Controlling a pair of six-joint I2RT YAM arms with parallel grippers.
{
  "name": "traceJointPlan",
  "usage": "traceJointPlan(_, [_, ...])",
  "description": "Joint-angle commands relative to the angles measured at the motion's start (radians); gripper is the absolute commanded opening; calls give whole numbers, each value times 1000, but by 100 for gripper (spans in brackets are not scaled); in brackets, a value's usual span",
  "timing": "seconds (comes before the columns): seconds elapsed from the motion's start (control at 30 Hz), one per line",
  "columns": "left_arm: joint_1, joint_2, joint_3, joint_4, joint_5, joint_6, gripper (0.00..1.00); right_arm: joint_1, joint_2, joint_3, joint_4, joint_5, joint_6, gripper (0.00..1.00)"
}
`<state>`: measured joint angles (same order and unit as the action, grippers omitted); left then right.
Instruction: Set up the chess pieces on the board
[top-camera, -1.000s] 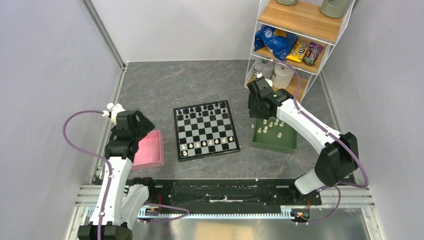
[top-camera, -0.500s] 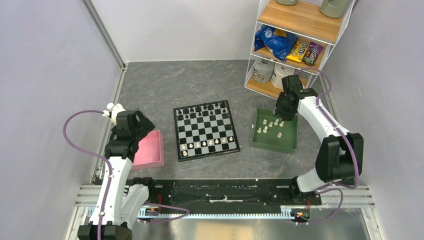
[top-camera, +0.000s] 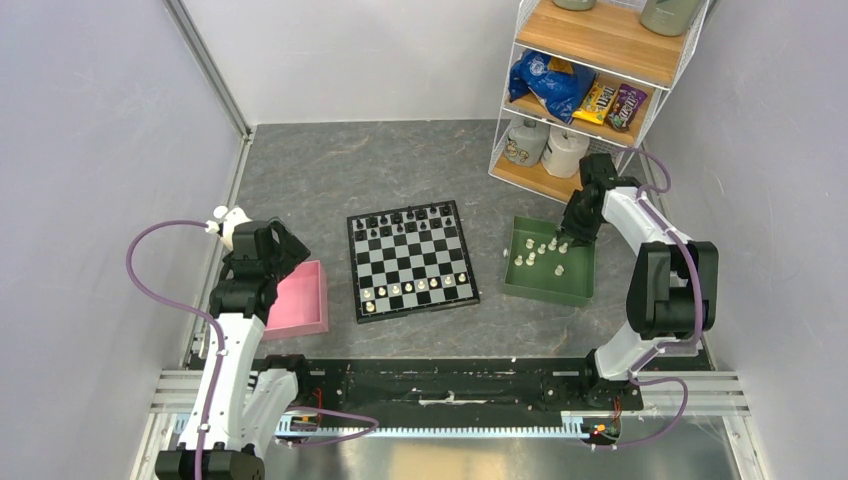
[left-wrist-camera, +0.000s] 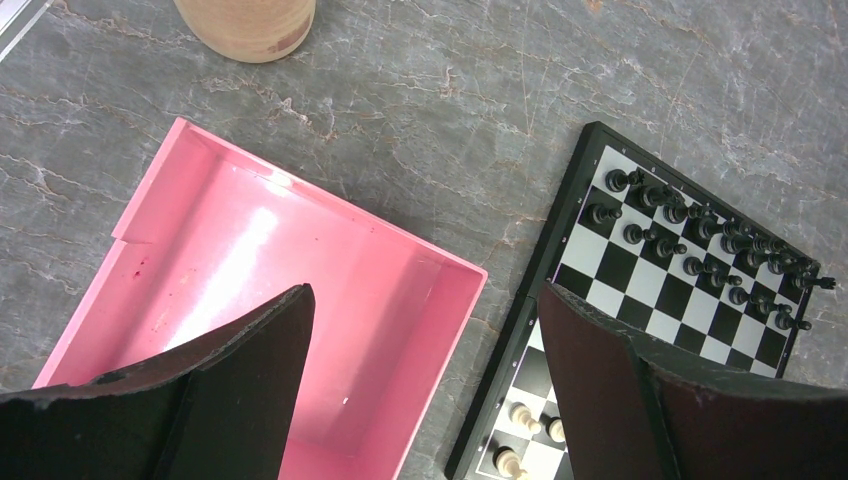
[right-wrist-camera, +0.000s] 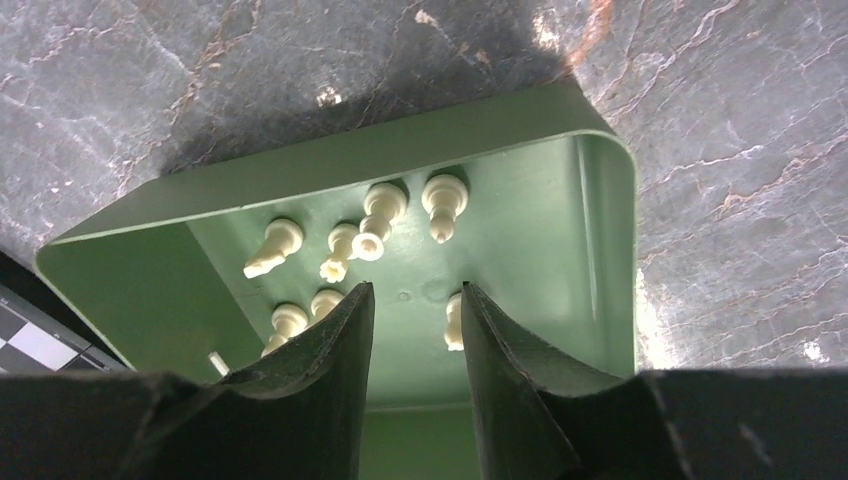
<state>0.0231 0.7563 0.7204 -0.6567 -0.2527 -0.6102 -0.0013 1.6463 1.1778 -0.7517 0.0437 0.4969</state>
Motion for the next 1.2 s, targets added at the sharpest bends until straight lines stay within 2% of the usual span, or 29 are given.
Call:
traceJointPlan(0.0, [3,-10,10,16,4,24,89,-33,29,-1,42,-2,-14,44])
traceJointPlan(0.2, [4,-8,11,17,7,27,89,-40,36,0,47,9,-14,43])
traceJointPlan(0.37, [4,-2,12,19,13,26,89,-24,-7,-24,83,-126,-30,41])
traceJointPlan(0.73, [3,-10,8,21,16,27,89,139,20,29,69,-64,-35,44])
traceJointPlan(1.17, [4,-21,7,19,11,26,89,195,169,142,42,-9,-102,48])
